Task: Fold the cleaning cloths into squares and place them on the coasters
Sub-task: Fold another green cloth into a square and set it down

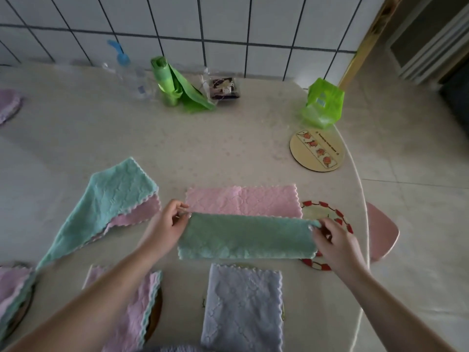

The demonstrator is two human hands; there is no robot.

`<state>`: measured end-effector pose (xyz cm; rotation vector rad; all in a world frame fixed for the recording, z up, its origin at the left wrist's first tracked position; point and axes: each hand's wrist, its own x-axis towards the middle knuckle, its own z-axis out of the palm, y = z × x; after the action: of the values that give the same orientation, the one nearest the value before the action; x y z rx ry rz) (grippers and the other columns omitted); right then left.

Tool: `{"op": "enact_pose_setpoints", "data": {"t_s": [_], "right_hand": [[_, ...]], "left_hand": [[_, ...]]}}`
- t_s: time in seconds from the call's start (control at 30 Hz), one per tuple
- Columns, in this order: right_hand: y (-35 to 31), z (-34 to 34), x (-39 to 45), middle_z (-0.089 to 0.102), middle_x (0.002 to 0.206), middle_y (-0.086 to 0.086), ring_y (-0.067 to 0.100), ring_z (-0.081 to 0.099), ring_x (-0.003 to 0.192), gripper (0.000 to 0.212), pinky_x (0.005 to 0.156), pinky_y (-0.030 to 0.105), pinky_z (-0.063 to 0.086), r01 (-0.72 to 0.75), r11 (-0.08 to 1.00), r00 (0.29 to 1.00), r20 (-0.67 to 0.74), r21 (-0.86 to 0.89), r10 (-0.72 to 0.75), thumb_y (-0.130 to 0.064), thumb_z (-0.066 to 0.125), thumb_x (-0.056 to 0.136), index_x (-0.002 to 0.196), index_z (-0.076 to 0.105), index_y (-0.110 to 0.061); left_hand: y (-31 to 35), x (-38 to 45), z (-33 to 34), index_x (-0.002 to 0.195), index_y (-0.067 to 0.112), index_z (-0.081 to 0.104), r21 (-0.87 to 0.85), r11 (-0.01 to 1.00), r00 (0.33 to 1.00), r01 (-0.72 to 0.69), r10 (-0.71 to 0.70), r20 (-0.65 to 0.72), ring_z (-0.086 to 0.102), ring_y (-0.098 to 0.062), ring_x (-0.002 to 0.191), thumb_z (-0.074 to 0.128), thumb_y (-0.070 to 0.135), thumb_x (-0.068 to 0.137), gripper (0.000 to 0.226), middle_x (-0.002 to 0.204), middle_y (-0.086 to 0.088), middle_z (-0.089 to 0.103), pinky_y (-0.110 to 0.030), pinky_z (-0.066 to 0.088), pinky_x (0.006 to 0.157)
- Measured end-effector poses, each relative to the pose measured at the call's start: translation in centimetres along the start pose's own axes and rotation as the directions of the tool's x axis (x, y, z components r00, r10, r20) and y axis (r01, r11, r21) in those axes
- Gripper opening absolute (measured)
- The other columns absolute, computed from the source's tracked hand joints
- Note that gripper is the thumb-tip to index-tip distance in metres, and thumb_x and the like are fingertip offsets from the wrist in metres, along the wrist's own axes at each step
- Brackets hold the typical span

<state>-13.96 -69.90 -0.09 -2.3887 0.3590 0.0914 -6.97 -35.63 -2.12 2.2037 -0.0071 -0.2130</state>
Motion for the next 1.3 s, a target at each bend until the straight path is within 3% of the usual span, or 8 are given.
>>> {"op": "enact_pose_setpoints", "data": {"t_s": [0.07,0.27,0.5,0.8,0.93,1.03,1.13,1.3], "right_hand": [[-0.9,0.3,2.2,0.061,0.063,-0.001,0.013,0.053,0.051,0.013,0.048,0.027,0.040,-0.026,0.999,1.000,0.009,0.025,0.026,-0.030,0.051,0.091,0.083,0.057,-0.022],[-2.1,2.1,7.5,0.057,0.065,0.005,0.013,0.045,0.048,0.018,0.043,0.027,0.033,-0.092,0.995,0.993,0.079,0.042,0.088,-0.033,0.042,0.095,0.090,0.053,-0.021],[-1.5,3.2,9.7,0.056,0.063,0.002,0.017,0.049,0.049,0.023,0.046,0.029,0.037,-0.113,0.994,0.993,0.031,-0.013,0.113,-0.035,0.044,0.095,0.086,0.053,-0.016],[-1.0,3.9,11.4,0.058,0.064,0.000,0.016,0.047,0.047,0.027,0.045,0.024,0.032,-0.082,0.995,0.996,0.020,-0.063,0.083,-0.037,0.045,0.094,0.095,0.056,-0.013],[-1.4,3.8,11.4,0.066,0.094,-0.001,0.011,0.055,0.061,0.028,0.051,0.023,0.038,-0.116,0.993,0.993,-0.008,-0.009,0.116,-0.035,0.047,0.093,0.114,0.053,-0.018],[-2.4,4.0,9.8,0.054,0.125,-0.002,0.012,0.053,0.107,0.035,0.087,0.028,0.043,0.000,0.998,0.996,-0.093,-0.061,-0.005,-0.029,0.049,0.091,0.125,0.048,-0.019],[-4.4,6.0,7.0,0.041,0.139,-0.008,0.013,0.034,0.131,0.044,0.111,0.041,0.027,0.244,0.949,0.970,0.062,-0.199,-0.236,-0.027,0.048,0.087,0.131,0.044,-0.022],[-5.0,10.3,3.8,0.018,0.154,-0.001,0.017,0.009,0.143,0.050,0.112,0.051,-0.005,0.465,0.808,0.873,0.339,-0.362,-0.350,-0.031,0.042,0.095,0.143,0.029,-0.027]], "left_hand": [[0.1,1.5,0.3,0.103,0.020,0.051,-0.025,0.999,0.999,0.035,-0.035,-0.018,0.061,-0.014,0.089,0.055,0.014,0.091,0.015,0.096,-0.001,0.063,-0.028,0.046,0.075],[-0.6,5.0,0.9,0.116,0.021,0.048,-0.055,0.992,0.987,0.117,-0.122,-0.105,0.058,-0.011,0.080,0.058,0.018,0.090,0.028,0.093,-0.003,0.059,-0.026,0.043,0.069],[-1.1,6.3,1.3,0.116,0.018,0.049,0.049,0.988,0.976,0.147,-0.137,-0.172,0.055,-0.006,0.076,0.059,0.023,0.089,0.029,0.091,0.003,0.055,-0.017,0.040,0.061],[-0.9,7.4,1.6,0.117,0.017,0.050,0.072,0.975,0.961,0.211,-0.194,-0.195,0.055,-0.013,0.080,0.058,0.030,0.090,0.031,0.093,0.004,0.057,-0.026,0.041,0.066],[-0.4,7.0,1.6,0.120,0.015,0.049,0.112,0.964,0.956,0.240,-0.215,-0.200,0.054,-0.016,0.085,0.059,0.030,0.088,0.036,0.096,0.003,0.054,-0.028,0.041,0.070],[0.4,4.9,2.4,0.116,0.012,0.055,0.328,0.943,0.967,0.051,0.035,-0.251,0.051,-0.021,0.105,0.057,0.026,0.088,0.032,0.114,-0.005,0.054,-0.035,0.041,0.088],[1.6,2.5,4.8,0.120,0.013,0.056,0.363,0.895,0.956,-0.259,0.292,-0.038,0.045,-0.021,0.122,0.041,0.025,0.089,0.037,0.126,-0.003,0.055,-0.044,0.037,0.102],[1.1,1.1,9.0,0.139,0.013,0.037,0.494,0.782,0.924,-0.380,0.297,0.239,0.014,-0.017,0.141,0.030,0.026,0.093,0.048,0.150,-0.004,0.032,-0.041,0.008,0.115]]}}
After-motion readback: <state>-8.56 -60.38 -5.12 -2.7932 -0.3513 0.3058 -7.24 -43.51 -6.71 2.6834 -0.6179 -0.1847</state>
